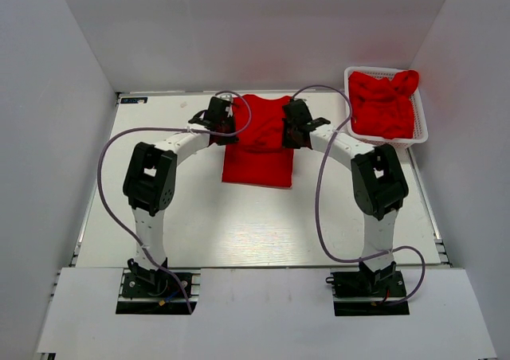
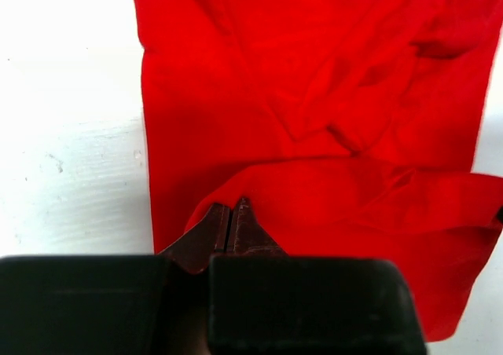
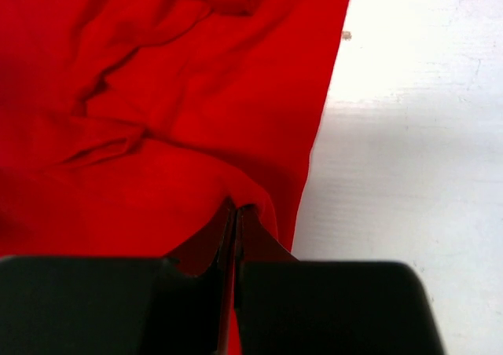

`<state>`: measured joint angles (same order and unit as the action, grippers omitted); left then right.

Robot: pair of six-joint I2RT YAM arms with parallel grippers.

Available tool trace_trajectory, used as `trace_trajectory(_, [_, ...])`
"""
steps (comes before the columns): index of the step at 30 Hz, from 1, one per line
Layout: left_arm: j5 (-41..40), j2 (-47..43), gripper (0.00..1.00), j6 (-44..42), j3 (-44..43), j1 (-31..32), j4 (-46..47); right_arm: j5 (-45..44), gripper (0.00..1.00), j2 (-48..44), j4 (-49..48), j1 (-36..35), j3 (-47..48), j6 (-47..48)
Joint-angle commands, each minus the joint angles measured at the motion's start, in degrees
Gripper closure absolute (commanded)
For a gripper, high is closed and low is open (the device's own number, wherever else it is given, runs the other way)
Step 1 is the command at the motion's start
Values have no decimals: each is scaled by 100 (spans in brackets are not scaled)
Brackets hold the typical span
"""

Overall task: Fold and stack the t-shirts
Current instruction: Fold the folded rectangular tshirt in 1/3 of the way, then grab one side of the 2/3 rectangular tshirt with both arms

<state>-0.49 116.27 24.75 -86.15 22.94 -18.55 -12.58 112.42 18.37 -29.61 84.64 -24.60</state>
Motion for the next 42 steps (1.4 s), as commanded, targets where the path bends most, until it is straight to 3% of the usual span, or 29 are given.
trace_trajectory(1, [172,124,100,-85,-392,-131,-53,-61,100,280,263,112,491,-238])
trace_trajectory(4, [304,352,100,-85,-682,-132,-122,27,100,560,438,227,746,-501])
trace_trajectory(7, [418,642,79,-85,-973,-193,-202,106,97,842,562,314,1150,-756])
trace_trajectory(8, [505,695,54,-15,-1044,-254,-202,167,85,965,580,306,1308,-774])
trace_trajectory(10, [559,775,23,108,-1236,-316,-202,282,80,1088,667,376,1781,-1256])
trace_trajectory(11, [559,775,6,109,-1316,-316,-202,326,71,1159,589,385,1862,-1327])
trace_trajectory(12, [559,775,0,170,-1412,-377,-202,405,64,1168,545,411,2037,-1380])
trace_trajectory(13, [559,827,0,170,-1674,-378,-202,431,55,1185,527,455,2222,-1537])
trace_trajectory(14, [559,827,0,170,-1808,-378,-272,475,38,1229,501,473,2328,-1556])
trace_trajectory(17, [559,775,0,170,-2151,-492,-474,624,24,1160,527,543,2540,-1592])
trace_trajectory(18, [559,670,0,170,-2152,-492,-475,555,10,1116,527,535,2522,-1522])
trace_trajectory(26, [252,-340,0,-348,-1380,-545,-738,335,10,-182,580,500,1285,-819])
trace_trajectory(29, [112,-1163,0,-532,-239,-475,-607,476,10,-719,388,465,231,-739])
trace_trajectory(32, [320,-1912,0,-533,1340,-413,-195,712,10,-1580,18,351,-1452,-722])
trace_trajectory(36, [594,-2336,0,-472,2355,-308,-45,871,10,-2057,-404,105,-2440,-818])
trace_trajectory(42, [533,-2337,0,-558,2814,-97,70,1108,10,-1891,-729,-115,-2663,-915])
